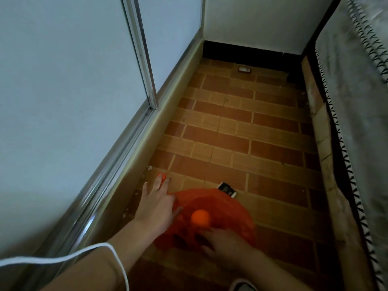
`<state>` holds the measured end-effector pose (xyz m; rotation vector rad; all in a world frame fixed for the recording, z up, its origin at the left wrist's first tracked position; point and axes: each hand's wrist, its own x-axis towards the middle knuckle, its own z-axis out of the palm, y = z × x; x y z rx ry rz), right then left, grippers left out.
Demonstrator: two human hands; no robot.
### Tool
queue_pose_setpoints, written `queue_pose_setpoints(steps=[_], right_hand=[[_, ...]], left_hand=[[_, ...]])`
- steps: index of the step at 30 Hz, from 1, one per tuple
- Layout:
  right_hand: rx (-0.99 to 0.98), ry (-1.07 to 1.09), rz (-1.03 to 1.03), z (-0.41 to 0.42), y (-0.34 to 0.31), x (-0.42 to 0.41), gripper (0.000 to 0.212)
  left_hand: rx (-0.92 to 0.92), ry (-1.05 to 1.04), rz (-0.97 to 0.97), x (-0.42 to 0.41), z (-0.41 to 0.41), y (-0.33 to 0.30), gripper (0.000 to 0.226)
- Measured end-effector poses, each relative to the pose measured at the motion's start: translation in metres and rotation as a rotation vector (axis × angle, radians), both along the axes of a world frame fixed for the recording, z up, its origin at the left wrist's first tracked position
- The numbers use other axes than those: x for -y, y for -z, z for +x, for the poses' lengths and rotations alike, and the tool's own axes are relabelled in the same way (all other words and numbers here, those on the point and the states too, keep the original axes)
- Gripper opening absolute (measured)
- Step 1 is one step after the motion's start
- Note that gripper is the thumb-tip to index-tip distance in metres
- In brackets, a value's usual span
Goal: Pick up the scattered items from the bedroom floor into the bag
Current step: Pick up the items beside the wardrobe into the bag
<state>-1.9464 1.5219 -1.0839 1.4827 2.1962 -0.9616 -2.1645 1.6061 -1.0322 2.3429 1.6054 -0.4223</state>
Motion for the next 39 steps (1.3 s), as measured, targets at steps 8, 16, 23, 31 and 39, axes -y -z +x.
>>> queue_pose_setpoints(steps=[8, 16, 23, 31, 39], right_hand=[[-0.152, -0.147, 0.643, -0.022, -0.035, -0.005, 0.034], [0.08, -0.24, 0.424, 0.029, 0.002, -0.045, 0.088], [0.187, -0.12, 0.246, 0.043, 0.055, -0.048, 0.086], [-0.147, 0.294, 0.331, 0.053, 0.044, -0.057, 0.075], [-0.052, 0.549, 0.234, 0.074, 0.062, -0.114, 0.072]], left_hand=[[0.124, 0.117, 0.125, 0.002, 0.008, 0.003, 0.063], [-0.014, 0.41, 0.154, -0.006, -0.009, 0.024, 0.033], [-0.208, 0.23, -0.084, -0.003, -0.024, 0.041, 0.088], [0.074, 0.199, -0.103, -0.009, -0.033, 0.047, 0.072], [0.445, 0.155, 0.062, -0.012, -0.045, 0.042, 0.062]])
